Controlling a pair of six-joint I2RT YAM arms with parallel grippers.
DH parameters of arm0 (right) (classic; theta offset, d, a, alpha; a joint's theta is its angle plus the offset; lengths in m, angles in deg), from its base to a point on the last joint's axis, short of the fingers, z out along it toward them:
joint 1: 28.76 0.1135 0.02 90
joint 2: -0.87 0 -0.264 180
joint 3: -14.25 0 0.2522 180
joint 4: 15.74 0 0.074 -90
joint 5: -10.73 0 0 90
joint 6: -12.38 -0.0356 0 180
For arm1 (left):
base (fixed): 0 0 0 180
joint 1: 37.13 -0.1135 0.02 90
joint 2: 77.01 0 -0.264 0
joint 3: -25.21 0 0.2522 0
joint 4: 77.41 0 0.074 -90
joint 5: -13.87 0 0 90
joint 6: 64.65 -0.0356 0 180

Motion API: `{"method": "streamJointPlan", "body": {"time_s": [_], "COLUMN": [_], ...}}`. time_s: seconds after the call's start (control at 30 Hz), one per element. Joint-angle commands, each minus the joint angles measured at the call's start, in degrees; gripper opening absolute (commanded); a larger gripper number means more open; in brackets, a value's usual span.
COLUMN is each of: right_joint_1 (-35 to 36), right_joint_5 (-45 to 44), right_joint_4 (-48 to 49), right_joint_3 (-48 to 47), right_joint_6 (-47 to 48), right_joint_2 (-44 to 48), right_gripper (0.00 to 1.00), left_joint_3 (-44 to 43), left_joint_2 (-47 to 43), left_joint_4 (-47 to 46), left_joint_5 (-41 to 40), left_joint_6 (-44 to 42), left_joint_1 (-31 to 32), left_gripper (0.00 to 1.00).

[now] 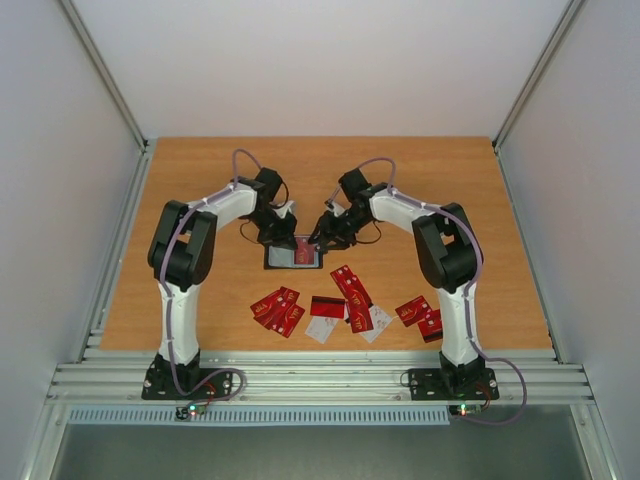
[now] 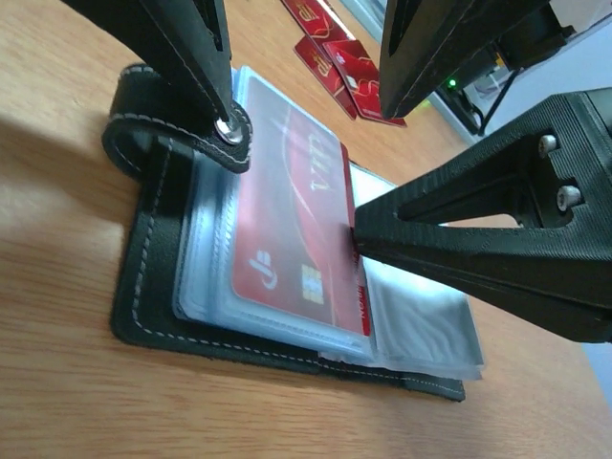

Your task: Put the credit cards into the card holder

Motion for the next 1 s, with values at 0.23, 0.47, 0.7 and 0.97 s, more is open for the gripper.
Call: {"method": "streamJointPlan", "body": {"time_s": [0.23, 0.47, 0.7, 0.97], "right_joint_1": [1.6, 1.5, 1.5, 2.0], "right_joint_5": [1.1, -3.9, -3.8, 0.0], "right_joint_4": [-2.1, -6.9, -7.6, -5.0], "right_joint_3": [-7.0, -8.7, -8.0, -8.7], "right_joint_6": [1.3, 4.9, 6.1, 4.4], "right_joint_2": [-4.8, -6.0, -5.2, -7.2], "right_gripper": [0.43, 0.43, 0.43, 0.43], "left_joint_3": [2.1, 2.4, 2.6, 1.9], "left_joint_2": [2.1, 3.9, 5.1, 6.0], "left_joint_4": [-0.9, -1.5, -1.7, -1.7], "left_joint_5": [-2.4, -1.6, -1.5, -0.8], "left_joint_6": [-1.2, -1.7, -1.7, -1.5], "left_joint_1": [-0.3, -0.3, -0.3, -0.3], "left_gripper": [0.0, 0.0, 0.0, 0.0]}}
